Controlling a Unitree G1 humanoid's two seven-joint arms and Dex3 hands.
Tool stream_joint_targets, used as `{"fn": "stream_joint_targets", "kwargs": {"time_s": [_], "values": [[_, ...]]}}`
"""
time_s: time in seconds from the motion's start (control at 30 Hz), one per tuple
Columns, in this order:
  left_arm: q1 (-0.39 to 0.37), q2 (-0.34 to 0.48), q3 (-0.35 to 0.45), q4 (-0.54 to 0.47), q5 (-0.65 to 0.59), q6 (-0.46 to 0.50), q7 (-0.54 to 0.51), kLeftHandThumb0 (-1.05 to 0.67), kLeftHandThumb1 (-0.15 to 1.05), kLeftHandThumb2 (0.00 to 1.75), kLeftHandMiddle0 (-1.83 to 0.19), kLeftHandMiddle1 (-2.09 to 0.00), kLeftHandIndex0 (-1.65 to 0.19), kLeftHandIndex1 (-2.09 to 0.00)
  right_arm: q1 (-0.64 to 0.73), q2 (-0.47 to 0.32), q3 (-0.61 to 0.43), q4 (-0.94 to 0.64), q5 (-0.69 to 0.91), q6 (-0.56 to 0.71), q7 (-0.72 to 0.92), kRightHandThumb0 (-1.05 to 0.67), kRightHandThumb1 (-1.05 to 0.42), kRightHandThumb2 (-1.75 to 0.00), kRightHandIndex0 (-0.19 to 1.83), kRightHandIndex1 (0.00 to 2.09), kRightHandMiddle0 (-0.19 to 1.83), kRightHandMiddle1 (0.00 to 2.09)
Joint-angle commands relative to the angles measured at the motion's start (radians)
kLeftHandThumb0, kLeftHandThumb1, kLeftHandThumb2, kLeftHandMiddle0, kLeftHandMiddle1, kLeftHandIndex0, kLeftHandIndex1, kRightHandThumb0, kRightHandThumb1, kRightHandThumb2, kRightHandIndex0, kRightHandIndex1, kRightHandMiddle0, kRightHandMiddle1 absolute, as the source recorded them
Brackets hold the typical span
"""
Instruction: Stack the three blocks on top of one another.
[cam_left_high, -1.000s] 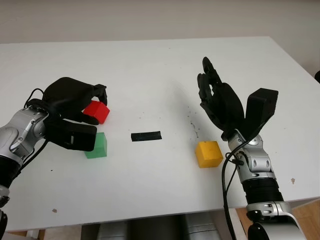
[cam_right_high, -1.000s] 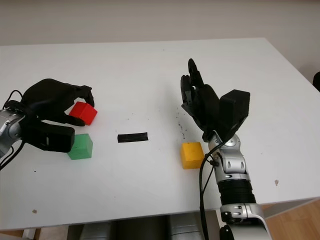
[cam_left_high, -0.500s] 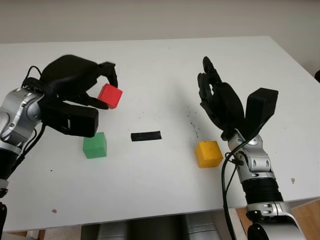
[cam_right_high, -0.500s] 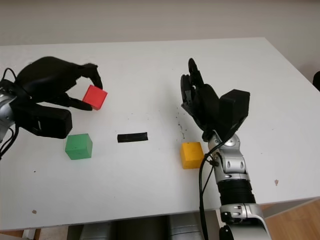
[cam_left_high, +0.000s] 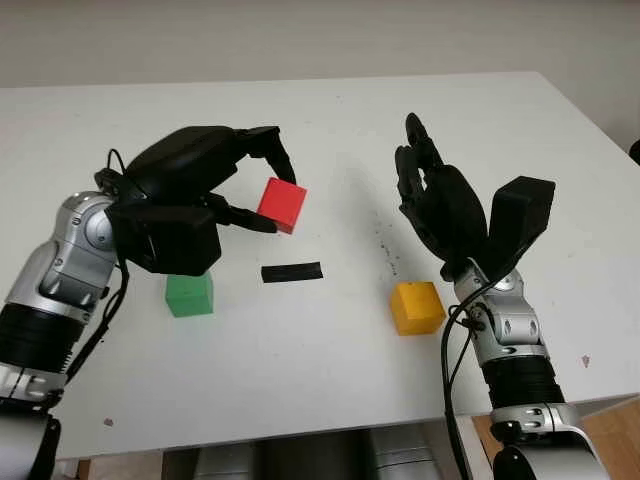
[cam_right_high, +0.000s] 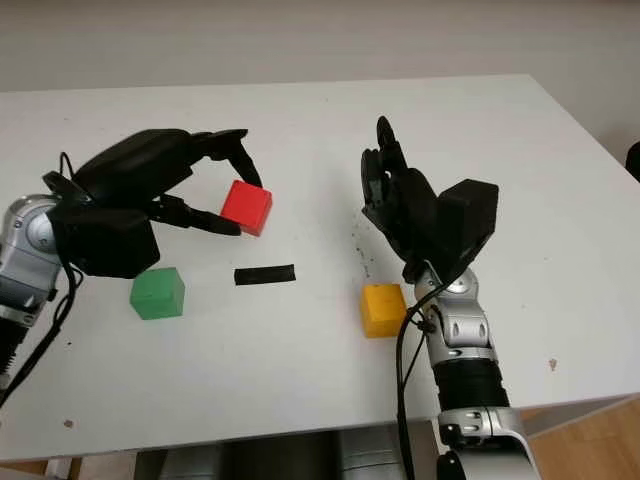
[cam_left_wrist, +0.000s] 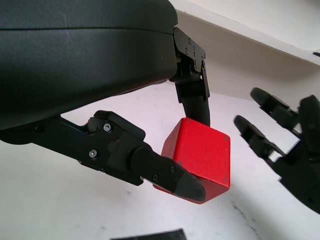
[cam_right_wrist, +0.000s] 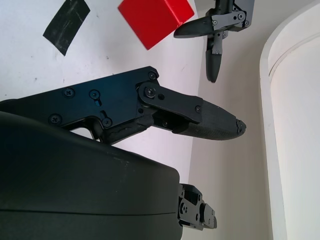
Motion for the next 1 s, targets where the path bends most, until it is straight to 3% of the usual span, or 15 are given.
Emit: {"fn": "stream_joint_targets", "kwargs": {"time_s": [0.0, 0.27, 0.5, 0.97], "values": [[0.017, -0.015, 0.005, -0.017, -0.001, 0.0, 0.005, -0.46, 1.05, 0.08, -0.08, -0.04, -0.26, -1.57, -0.004, 0.0, 0.0, -0.02, -0.002, -0.014, 0.001, -0.68, -1.05, -0.7, -0.19, 0.0, -0.19, 0.0], [0.084, -0.07, -0.017, -0.009, 0.082, -0.024, 0.091, -0.45, 1.04, 0.08, -0.01, -0.05, -0.27, -1.46, 0.001, 0.001, -0.003, -0.027, 0.003, -0.011, -0.003, -0.68, -1.05, -0.69, -0.19, 0.0, -0.19, 0.0], [0.13, -0.092, -0.029, -0.009, 0.086, -0.009, 0.077, -0.41, 1.05, 0.09, 0.0, -0.05, -0.23, -1.46, 0.001, -0.003, 0.0, -0.027, 0.001, -0.009, 0.006, -0.68, -1.05, -0.7, -0.19, 0.0, -0.19, 0.0], [0.122, -0.087, -0.023, 0.016, 0.137, -0.007, 0.105, -0.4, 1.05, 0.08, -0.01, -0.05, -0.16, -1.62, 0.006, -0.003, -0.001, -0.035, 0.0, -0.006, 0.001, -0.68, -1.05, -0.7, -0.19, 0.0, -0.19, 0.0]]}}
